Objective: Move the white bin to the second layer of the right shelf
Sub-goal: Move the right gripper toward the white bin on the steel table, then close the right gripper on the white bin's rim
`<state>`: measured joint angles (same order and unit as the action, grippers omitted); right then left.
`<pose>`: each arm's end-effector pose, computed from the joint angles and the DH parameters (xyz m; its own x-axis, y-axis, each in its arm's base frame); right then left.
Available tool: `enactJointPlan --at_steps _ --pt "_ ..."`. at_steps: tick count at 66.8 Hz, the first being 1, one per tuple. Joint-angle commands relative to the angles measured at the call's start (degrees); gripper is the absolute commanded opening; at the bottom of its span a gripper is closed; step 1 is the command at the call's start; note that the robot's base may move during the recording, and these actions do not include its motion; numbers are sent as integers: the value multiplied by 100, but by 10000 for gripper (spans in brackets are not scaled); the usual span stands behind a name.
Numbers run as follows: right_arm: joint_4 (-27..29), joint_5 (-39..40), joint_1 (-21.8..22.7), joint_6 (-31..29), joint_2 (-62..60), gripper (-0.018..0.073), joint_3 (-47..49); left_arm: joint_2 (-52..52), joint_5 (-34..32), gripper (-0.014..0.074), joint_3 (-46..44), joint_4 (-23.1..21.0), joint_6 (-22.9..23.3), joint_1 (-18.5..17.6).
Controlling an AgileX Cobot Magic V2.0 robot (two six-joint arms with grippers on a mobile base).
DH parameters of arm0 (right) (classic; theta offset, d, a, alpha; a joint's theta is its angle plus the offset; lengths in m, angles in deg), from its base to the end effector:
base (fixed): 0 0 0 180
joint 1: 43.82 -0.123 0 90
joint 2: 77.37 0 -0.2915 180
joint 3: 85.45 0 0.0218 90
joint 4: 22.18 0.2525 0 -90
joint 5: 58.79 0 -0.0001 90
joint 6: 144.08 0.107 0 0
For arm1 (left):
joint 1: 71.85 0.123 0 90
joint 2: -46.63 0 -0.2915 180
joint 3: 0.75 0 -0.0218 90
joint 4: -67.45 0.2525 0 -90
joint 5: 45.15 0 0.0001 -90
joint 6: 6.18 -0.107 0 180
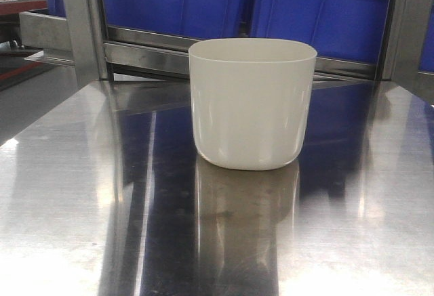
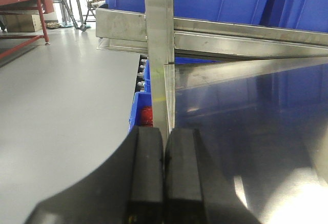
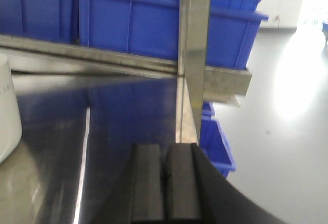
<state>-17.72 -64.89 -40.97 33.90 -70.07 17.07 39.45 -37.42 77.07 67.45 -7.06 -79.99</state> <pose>0.0673 -0.0025 0.2030 -0.0133 0.0428 -0.9990 0.0421 0.9982 0.0423 0.0666 -0.0095 0.1980 -0.0450 0.0219 -0.9987 0.1423 0.9897 0.0153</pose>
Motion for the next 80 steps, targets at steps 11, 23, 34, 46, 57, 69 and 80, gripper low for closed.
enactJointPlan --at_steps 11,23,34,46,57,69,80 --pt "-17 -581 3 97 1371 48 1302 87 -498 85 211 0 17 -20" --pt "-34 -1961 3 102 2963 48 2473 87 -498 85 211 0 17 -20" --pt "-674 -2521 -518 1243 4327 52 3446 87 -498 85 211 0 17 -20" --pt "-1707 -3409 -1541 3334 5744 99 4619 87 -498 85 211 0 17 -20" --pt "-2294 -4339 -2422 3957 6926 302 5824 87 -498 85 211 0 17 -20" --pt "-2475 -5041 -2975 4012 7929 387 7140 87 -498 85 211 0 17 -20" --pt "-2200 -5664 -3351 4012 8573 387 8278 87 -498 85 211 0 17 -20"
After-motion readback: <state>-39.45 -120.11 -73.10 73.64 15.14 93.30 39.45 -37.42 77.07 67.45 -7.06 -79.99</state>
